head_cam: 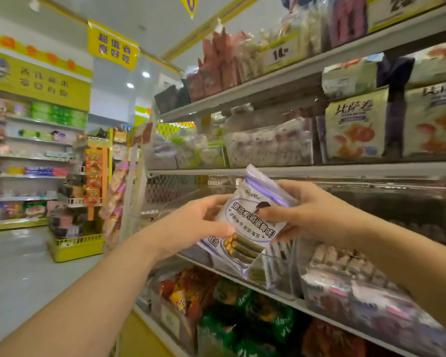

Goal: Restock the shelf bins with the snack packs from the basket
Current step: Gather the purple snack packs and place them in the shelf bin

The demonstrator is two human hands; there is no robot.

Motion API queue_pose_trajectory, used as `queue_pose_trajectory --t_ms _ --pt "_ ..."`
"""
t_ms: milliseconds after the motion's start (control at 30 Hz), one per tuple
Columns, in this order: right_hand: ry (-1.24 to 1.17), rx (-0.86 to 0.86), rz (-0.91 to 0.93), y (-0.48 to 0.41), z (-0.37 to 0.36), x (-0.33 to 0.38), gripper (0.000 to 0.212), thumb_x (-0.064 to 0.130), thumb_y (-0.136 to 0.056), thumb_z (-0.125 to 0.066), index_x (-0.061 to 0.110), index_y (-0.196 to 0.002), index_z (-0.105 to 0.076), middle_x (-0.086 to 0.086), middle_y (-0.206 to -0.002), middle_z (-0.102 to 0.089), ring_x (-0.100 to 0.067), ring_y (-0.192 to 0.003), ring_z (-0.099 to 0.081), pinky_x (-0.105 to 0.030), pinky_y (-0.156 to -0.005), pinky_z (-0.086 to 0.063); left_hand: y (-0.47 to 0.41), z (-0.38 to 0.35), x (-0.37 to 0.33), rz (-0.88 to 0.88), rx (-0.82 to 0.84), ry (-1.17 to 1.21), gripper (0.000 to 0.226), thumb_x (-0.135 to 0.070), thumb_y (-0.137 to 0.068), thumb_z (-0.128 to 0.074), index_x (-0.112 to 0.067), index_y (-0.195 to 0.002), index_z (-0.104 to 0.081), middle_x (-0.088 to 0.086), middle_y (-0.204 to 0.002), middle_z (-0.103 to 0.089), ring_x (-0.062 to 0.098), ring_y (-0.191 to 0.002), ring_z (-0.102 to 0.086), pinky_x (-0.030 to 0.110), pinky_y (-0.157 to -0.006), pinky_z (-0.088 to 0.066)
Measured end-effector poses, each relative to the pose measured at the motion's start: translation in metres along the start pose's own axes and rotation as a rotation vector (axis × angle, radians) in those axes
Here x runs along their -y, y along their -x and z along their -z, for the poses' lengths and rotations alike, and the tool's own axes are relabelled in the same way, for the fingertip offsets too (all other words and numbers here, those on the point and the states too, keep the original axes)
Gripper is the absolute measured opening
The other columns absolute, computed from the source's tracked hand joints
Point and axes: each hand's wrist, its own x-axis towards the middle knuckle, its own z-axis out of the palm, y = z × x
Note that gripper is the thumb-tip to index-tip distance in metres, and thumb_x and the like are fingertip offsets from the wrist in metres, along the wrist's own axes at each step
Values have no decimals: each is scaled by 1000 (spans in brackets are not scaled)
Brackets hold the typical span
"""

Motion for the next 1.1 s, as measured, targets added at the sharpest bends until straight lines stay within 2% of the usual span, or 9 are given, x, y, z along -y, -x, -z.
queue_pose_trajectory --t_ms 100,167,233,333,433,633,767,933,1100 --pt "137 -179 132 -6 13 2 28 16 -84 -71 19 -111 -62 -4 -92 -74 -18 -83 -73 -32 -62 -60 -26 -9 -9 -102 -142 -73 55 -11 -85 -70 -29 -133 -49 -13 -120 -65 0 -108 -62 18 -86 -51" --pt "311 -269 214 -13 18 1 28 22 -84 -72 23 -111 -62 -2 -94 -73 -16 -86 -70 -42 -75 -59 -40 -15 -11 -169 -224 -124 50 -15 -86 -70 -34 -127 -48 -20 -118 -61 -14 -104 -57 8 -82 -47" --pt "454 -328 297 -20 21 -2 33 26 -85 -71 28 -115 -60 8 -98 -71 -6 -89 -67 -37 -81 -56 -51 -20 -11 -224 -347 -215 49 -23 -85 -71 -41 -122 -45 -31 -111 -54 -27 -95 -50 -4 -74 -38" --pt "741 -452 396 -30 26 -8 47 27 -86 -69 33 -129 -51 16 -117 -63 -2 -103 -61 -28 -88 -52 -66 -21 -4 -224 -501 -290 50 -32 -84 -71 -43 -124 -44 -31 -104 -50 -19 -86 -51 -2 -67 -38" --pt "1079 -494 389 -37 37 -23 60 22 -86 -67 28 -141 -42 6 -136 -52 -21 -107 -61 -39 -85 -52 -80 -21 9 -168 -437 -266 41 -29 -88 -68 -45 -120 -48 -26 -100 -57 -10 -80 -59 5 -62 -43" --pt "1485 -430 307 -47 62 -59 57 21 -82 -68 14 -136 -50 -5 -132 -55 -36 -67 -65 -42 -48 -52 -93 -22 51 -111 -275 -416 34 -30 -92 -60 -39 -124 -54 -32 -103 -54 -15 -94 -54 4 -72 -40" --pt "1580 -414 243 -55 75 -77 59 23 -81 -71 15 -137 -50 -5 -134 -54 -33 -63 -66 -40 -47 -53 -100 -21 74 -118 -267 -461 27 -28 -93 -58 -42 -116 -54 -32 -102 -52 -10 -102 -51 3 -79 -34" --pt "1690 -365 97 -65 89 -94 68 20 -80 -71 21 -141 -43 -3 -134 -51 -30 -73 -68 -40 -54 -54 -112 -18 98 -155 -266 -496 26 -29 -94 -56 -39 -117 -58 -31 -103 -54 -23 -93 -47 -6 -74 -33" --pt "1677 -284 18 -85 94 -102 70 35 -88 -59 32 -148 -24 5 -145 -40 -24 -106 -62 -36 -78 -53 -117 -12 114 -195 -236 -481 23 -34 -95 -54 -40 -117 -59 -33 -101 -56 -24 -98 -46 -4 -77 -34"
